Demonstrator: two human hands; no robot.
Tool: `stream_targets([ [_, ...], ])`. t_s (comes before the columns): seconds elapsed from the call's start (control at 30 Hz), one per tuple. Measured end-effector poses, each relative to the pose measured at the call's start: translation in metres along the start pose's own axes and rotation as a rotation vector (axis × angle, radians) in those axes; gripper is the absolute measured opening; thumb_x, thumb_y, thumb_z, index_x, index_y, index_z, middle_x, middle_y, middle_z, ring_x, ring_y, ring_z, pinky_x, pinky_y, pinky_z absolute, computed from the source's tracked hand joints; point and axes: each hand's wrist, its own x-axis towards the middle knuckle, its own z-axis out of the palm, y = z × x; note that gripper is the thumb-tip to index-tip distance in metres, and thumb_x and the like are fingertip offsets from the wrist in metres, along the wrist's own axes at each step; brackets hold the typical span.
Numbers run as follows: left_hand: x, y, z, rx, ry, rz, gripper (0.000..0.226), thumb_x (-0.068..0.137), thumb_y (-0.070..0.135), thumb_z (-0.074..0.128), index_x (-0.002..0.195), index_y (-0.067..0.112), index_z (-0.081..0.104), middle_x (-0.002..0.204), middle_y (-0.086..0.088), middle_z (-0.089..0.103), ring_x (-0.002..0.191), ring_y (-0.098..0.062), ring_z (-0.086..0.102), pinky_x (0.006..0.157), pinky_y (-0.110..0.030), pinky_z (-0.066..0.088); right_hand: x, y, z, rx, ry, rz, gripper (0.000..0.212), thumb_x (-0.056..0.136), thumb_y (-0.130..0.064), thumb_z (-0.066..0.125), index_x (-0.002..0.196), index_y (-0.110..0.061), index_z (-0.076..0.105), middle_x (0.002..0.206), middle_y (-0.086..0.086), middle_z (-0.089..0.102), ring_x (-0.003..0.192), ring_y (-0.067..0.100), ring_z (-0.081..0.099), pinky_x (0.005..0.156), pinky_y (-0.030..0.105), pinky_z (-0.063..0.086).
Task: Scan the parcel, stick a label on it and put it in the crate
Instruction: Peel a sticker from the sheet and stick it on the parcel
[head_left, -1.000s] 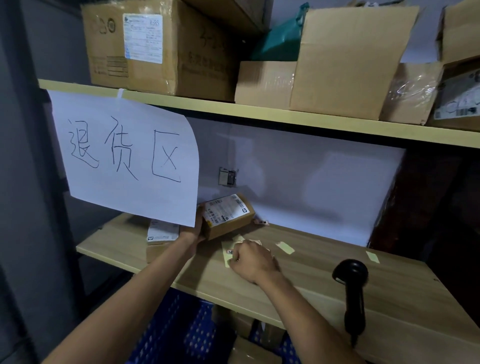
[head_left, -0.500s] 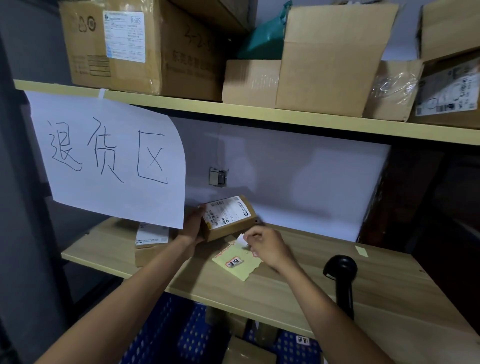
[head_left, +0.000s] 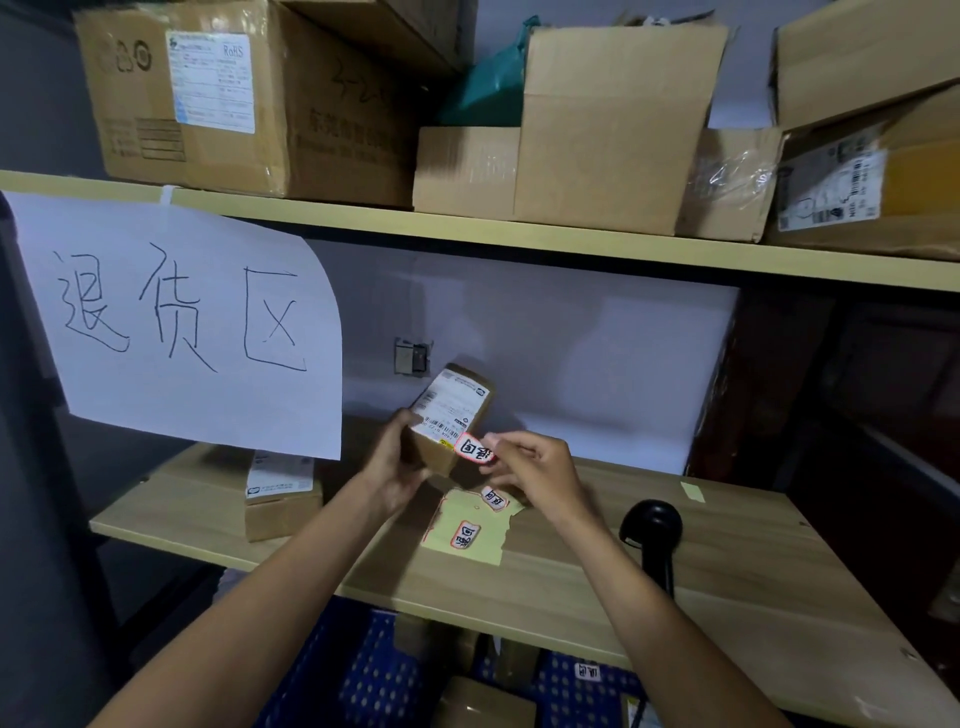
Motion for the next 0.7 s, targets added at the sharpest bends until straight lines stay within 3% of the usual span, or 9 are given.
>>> stream_targets([
  [0.1, -0.008, -0.004, 0.008, -0.002, -0.061, -0.038, 0.045, 0.09, 0.022, 0.047, 0.131, 0.005, 0.052, 0.121, -0.02, 0.066, 0.099, -0.03, 0.067, 0.075, -0.041, 0.057, 0.0, 0.004, 0.004, -0.137, 0.071, -0.102, 0.019, 0.084, -0.002, 0.071, 0.099, -0.014, 0.074, 0.076, -0.004, 0.072, 0.069, 0.011, 0.066, 0.066, 0.022, 0.055],
  [0.17, -0.012, -0.009, 0.014, 0.028, -0.092, -0.03, 0.047, 0.092, 0.021, 0.042, 0.135, 0.004, 0.05, 0.119, -0.019, 0.067, 0.096, -0.029, 0.067, 0.07, -0.039, 0.059, 0.0, 0.006, 0.008, -0.228, 0.111, -0.163, 0.025, 0.083, -0.005, 0.071, 0.104, -0.019, 0.073, 0.076, -0.01, 0.073, 0.068, 0.004, 0.066, 0.067, 0.016, 0.052],
  [0.27, -0.017, -0.014, 0.025, 0.052, -0.116, -0.02, 0.047, 0.095, 0.023, 0.04, 0.136, 0.002, 0.05, 0.11, -0.016, 0.068, 0.092, -0.027, 0.065, 0.073, -0.037, 0.055, 0.003, 0.007, 0.014, -0.349, 0.156, -0.232, 0.011, 0.082, -0.011, 0.073, 0.088, -0.018, 0.078, 0.077, -0.007, 0.075, 0.064, -0.003, 0.062, 0.066, 0.018, 0.052],
  [0.33, -0.019, -0.018, 0.029, 0.042, -0.105, -0.025, 0.046, 0.097, 0.025, 0.039, 0.136, 0.003, 0.05, 0.105, -0.015, 0.069, 0.089, -0.025, 0.065, 0.074, -0.036, 0.055, 0.004, 0.007, 0.016, -0.389, 0.177, -0.263, 0.009, 0.08, -0.011, 0.074, 0.078, -0.02, 0.077, 0.079, -0.009, 0.07, 0.069, 0.0, 0.061, 0.069, 0.021, 0.051],
  [0.4, -0.023, -0.021, 0.032, 0.044, -0.085, -0.024, 0.046, 0.098, 0.027, 0.041, 0.136, 0.003, 0.05, 0.104, -0.015, 0.069, 0.084, -0.024, 0.066, 0.062, -0.034, 0.059, 0.007, 0.006, 0.018, -0.391, 0.217, -0.243, 0.013, 0.079, -0.009, 0.074, 0.075, -0.02, 0.077, 0.085, -0.011, 0.058, 0.086, 0.009, 0.062, 0.078, 0.023, 0.047],
  [0.47, -0.025, -0.024, 0.034, 0.034, -0.048, -0.004, 0.045, 0.098, 0.027, 0.044, 0.137, 0.004, 0.046, 0.115, -0.018, 0.066, 0.085, -0.024, 0.065, 0.053, -0.033, 0.06, 0.01, 0.006, 0.017, -0.317, 0.271, -0.174, 0.015, 0.079, -0.007, 0.075, 0.074, -0.021, 0.077, 0.09, -0.007, 0.053, 0.094, 0.016, 0.061, 0.08, 0.021, 0.043],
  [0.57, -0.028, -0.029, 0.038, 0.031, -0.024, 0.056, 0.033, 0.098, 0.025, 0.048, 0.128, 0.014, 0.039, 0.113, -0.015, 0.064, 0.084, -0.024, 0.065, 0.058, -0.038, 0.061, 0.011, 0.008, 0.015, -0.28, 0.285, -0.131, 0.009, 0.078, -0.009, 0.077, 0.076, -0.018, 0.077, 0.092, -0.005, 0.054, 0.1, 0.018, 0.06, 0.083, 0.018, 0.042],
  [0.63, -0.032, -0.034, 0.042, 0.024, -0.046, 0.074, 0.02, 0.098, 0.024, 0.048, 0.117, 0.024, 0.041, 0.106, -0.009, 0.064, 0.081, -0.019, 0.065, 0.062, -0.039, 0.059, 0.01, 0.01, 0.016, -0.26, 0.279, -0.138, 0.007, 0.077, -0.008, 0.078, 0.076, -0.016, 0.078, 0.087, -0.009, 0.054, 0.099, 0.019, 0.062, 0.085, 0.022, 0.044],
  [0.7, -0.037, -0.038, 0.045, 0.03, -0.076, 0.073, 0.023, 0.098, 0.025, 0.047, 0.12, 0.029, 0.041, 0.103, -0.006, 0.065, 0.082, -0.017, 0.064, 0.069, -0.041, 0.055, 0.009, 0.01, 0.015, -0.255, 0.298, -0.156, 0.014, 0.077, -0.006, 0.077, 0.073, -0.02, 0.076, 0.084, -0.012, 0.054, 0.095, 0.021, 0.063, 0.086, 0.028, 0.048],
])
